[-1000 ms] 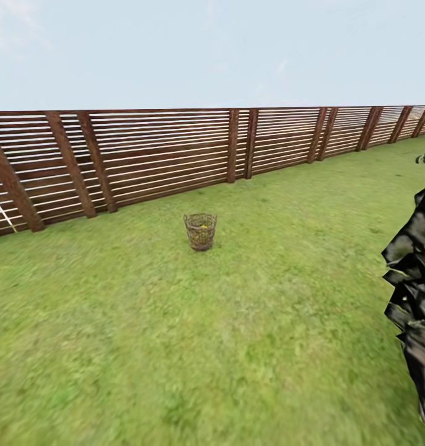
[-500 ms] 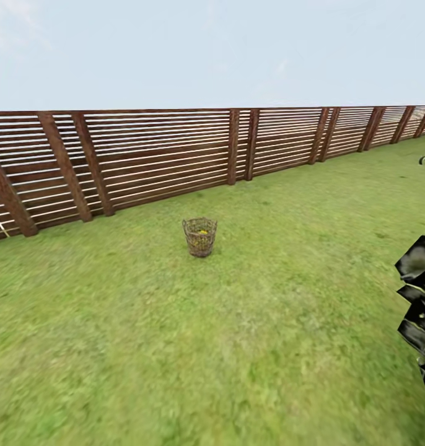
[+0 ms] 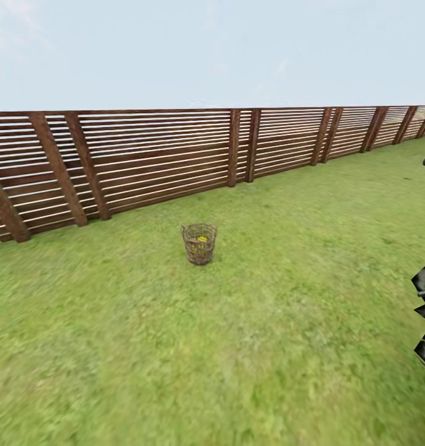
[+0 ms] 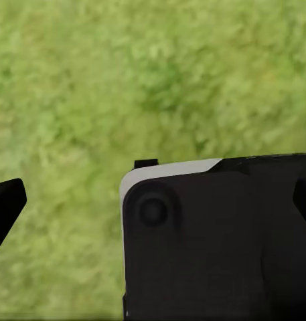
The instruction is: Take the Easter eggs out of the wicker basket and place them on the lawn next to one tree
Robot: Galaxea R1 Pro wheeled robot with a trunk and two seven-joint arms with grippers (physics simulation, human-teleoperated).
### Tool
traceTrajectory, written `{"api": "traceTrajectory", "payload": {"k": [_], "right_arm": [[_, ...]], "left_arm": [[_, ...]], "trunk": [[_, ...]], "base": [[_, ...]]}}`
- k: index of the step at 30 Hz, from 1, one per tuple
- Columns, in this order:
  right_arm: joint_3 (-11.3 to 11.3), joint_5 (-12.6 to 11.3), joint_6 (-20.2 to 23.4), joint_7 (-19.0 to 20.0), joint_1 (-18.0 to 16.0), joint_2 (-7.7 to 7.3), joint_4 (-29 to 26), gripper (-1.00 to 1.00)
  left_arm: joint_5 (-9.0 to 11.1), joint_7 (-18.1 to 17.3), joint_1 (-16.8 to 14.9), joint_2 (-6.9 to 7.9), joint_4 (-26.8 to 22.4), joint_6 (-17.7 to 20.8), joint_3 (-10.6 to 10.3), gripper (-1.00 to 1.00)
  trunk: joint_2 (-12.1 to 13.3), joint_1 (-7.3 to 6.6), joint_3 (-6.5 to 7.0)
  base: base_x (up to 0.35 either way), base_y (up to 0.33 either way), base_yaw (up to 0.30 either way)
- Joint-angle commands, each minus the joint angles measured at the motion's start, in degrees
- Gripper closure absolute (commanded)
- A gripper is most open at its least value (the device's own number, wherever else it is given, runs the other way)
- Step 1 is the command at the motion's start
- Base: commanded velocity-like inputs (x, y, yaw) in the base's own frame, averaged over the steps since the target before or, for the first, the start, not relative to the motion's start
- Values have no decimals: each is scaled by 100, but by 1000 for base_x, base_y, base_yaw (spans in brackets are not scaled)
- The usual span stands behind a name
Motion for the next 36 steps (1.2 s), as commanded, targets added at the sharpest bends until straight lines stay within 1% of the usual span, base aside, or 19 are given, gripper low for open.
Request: {"api": "traceTrajectory", "payload": {"k": [1,7,13,21,30,36], "right_arm": [[-44,0,-20,36,-4,-3,5,-100],[-24,5,-20,56,-4,4,19,-100],[-27,12,-26,59,-4,-8,143,-100],[-6,26,-24,61,-4,12,188,-100],[63,106,-23,54,-4,0,198,-100],[-2,46,-15,41,-4,19,191,-100]], "left_arm": [[-8,37,-5,-11,67,-19,-43,-100],[-9,39,-5,-26,155,-19,-41,-100],[-10,33,-5,-23,178,-19,-44,-100],[-16,26,-5,-26,183,-20,-47,-100],[-30,22,-5,-33,184,-19,-59,-100],[-32,22,-5,-17,184,-26,-62,-100]], "trunk": [[-10,6,-10],[-10,6,-10],[-10,6,-10],[-10,6,-10],[-10,6,-10],[-10,6,-10]], "base": [[338,0,0],[338,0,0],[338,0,0],[338,0,0],[338,0,0],[295,0,0]]}}
